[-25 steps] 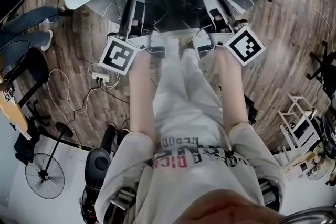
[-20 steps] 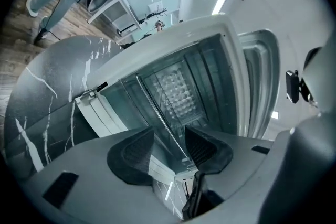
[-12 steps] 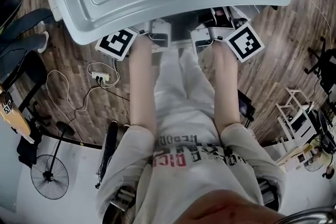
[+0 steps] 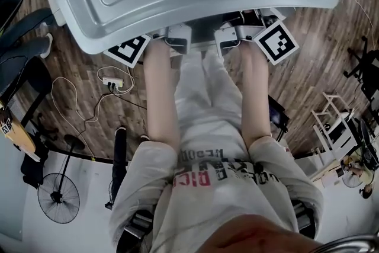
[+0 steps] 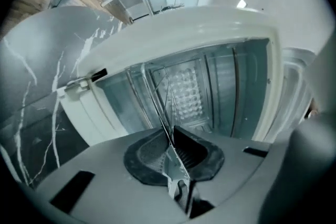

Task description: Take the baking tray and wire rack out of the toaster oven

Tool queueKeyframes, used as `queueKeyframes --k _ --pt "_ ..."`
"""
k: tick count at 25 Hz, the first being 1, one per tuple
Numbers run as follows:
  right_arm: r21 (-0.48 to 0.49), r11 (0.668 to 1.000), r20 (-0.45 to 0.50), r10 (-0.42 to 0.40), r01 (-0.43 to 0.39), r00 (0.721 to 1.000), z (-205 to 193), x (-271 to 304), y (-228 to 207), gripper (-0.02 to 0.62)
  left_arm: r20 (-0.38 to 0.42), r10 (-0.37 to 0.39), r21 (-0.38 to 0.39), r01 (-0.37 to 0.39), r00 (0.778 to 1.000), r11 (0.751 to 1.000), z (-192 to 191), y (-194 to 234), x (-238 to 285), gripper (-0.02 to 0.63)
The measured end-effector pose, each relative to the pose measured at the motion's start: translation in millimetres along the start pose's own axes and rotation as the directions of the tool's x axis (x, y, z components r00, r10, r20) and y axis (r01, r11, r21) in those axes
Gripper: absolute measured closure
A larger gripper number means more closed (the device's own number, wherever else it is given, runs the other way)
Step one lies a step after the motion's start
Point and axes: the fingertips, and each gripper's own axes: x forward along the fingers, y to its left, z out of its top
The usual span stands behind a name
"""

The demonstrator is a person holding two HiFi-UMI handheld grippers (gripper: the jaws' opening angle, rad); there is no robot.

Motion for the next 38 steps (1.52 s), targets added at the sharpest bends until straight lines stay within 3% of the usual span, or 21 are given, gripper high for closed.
queueKeyframes --k 9,10,13,14,20,24,29,32,38 --pt "0.034 0.999 -0.041 -0.013 0.014 0.999 -15.4 17.9 -16.7 0.407 -0.04 0.015 -0.037 -0.017 0.999 0.999 -9.5 16.3 -4.8 0.578" --pt "0.033 0.999 -0.053 -0.011 0.013 0.999 -18.1 18.1 -16.0 0.419 -0.043 0.017 -0.038 -0.019 0.999 0.999 -11.4 16.8 -7.5 0.578" --pt "0.021 1.0 -0.078 -0.003 0.005 0.997 -24.9 15.6 -11.3 0.56 -0.042 0.02 -0.039 -0.022 0.999 0.999 -15.3 17.5 -14.7 0.578" --pt "0.018 1.0 -0.082 -0.005 0.007 0.997 -27.3 16.8 -12.9 0.567 -0.041 0.024 -0.04 -0.025 0.999 0.999 -14.8 20.1 -14.9 0.578" --pt "0.007 1.0 -0.121 -0.003 0.004 0.993 -31.2 29.7 -15.0 0.574 -0.026 0.049 -0.022 -0.049 0.998 0.999 -5.8 27.6 -7.0 0.57" --pt "0.002 1.0 -0.136 0.0 0.0 0.991 -33.0 27.3 -11.6 0.575 -0.006 0.069 0.0 -0.069 0.998 0.998 -2.0 31.6 -10.1 0.508" --pt "0.01 1.0 -0.145 0.012 -0.011 0.989 -40.6 5.6 -13.4 0.577 0.045 0.08 0.022 -0.081 0.996 0.996 2.3 36.4 -23.2 0.508" --pt "0.01 1.0 -0.148 0.016 -0.014 0.989 -41.9 -9.2 -6.9 0.577 0.029 0.078 0.038 -0.079 0.997 0.996 -2.2 27.3 -31.5 0.582" --pt "0.0 1.0 -0.159 0.021 -0.021 0.987 -34.1 -31.6 6.3 0.577 0.002 0.103 0.07 -0.103 0.995 0.992 -18.0 7.7 -44.8 0.592"
